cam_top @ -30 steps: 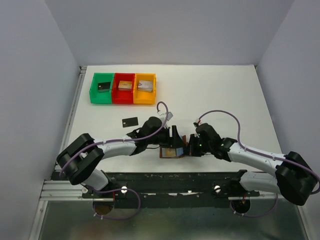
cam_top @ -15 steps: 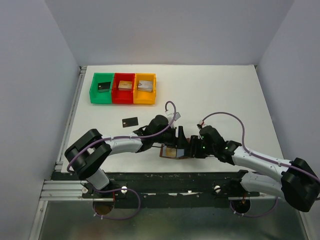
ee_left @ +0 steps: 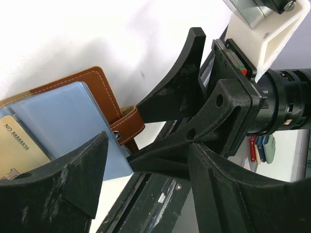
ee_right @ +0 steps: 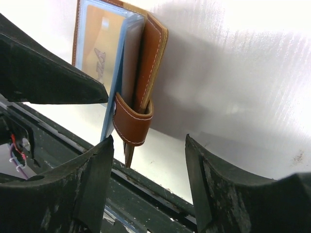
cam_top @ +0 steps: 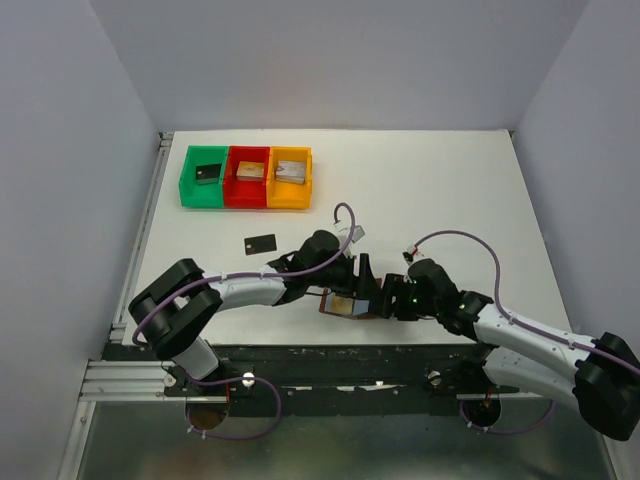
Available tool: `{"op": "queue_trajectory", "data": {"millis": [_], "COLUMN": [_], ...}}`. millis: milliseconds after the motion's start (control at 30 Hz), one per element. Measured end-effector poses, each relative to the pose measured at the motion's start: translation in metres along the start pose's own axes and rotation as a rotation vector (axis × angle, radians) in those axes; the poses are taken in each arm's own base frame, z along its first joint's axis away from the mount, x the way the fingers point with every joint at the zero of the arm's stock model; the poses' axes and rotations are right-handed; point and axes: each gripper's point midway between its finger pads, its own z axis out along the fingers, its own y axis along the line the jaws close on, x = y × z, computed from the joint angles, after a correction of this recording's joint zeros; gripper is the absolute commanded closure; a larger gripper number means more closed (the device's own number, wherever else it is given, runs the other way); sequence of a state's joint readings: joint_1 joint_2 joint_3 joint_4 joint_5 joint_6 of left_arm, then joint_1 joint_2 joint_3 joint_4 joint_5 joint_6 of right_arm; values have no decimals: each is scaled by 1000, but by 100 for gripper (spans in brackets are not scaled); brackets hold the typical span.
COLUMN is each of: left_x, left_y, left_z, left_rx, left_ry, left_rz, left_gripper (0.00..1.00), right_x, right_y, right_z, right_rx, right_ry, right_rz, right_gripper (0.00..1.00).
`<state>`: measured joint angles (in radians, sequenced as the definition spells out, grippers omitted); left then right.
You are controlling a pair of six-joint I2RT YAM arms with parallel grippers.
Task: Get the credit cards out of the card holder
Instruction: Remove the credit card from the card holder.
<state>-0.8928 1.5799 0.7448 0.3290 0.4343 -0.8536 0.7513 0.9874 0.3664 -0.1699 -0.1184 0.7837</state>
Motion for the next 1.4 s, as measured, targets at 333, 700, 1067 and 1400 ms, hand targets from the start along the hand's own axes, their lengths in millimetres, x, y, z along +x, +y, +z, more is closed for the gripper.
{"op": "queue_trajectory", "data": {"millis": [333, 700, 1067, 1400], "left_x": [1, -3, 3, 6], "left_y": [-8, -15, -7, 8], "left_z": [0, -2, -3, -6], "left_rx": [26, 56, 45, -6], "left_ry": [-4, -29, -35, -59], "left_rz": [4, -5, -38, -56], "left_gripper": [27, 27, 27, 25], "right_x": [-1, -6, 1, -13], "right_y": [5, 12, 11, 29], "right_z": [-3, -7, 3, 3], "right_rx": [-81, -127, -114, -148], "right_ry": [-64, -104, -56, -64], "right_rz": [30, 63, 83, 50], "right_gripper": [28, 27, 34, 84]}}
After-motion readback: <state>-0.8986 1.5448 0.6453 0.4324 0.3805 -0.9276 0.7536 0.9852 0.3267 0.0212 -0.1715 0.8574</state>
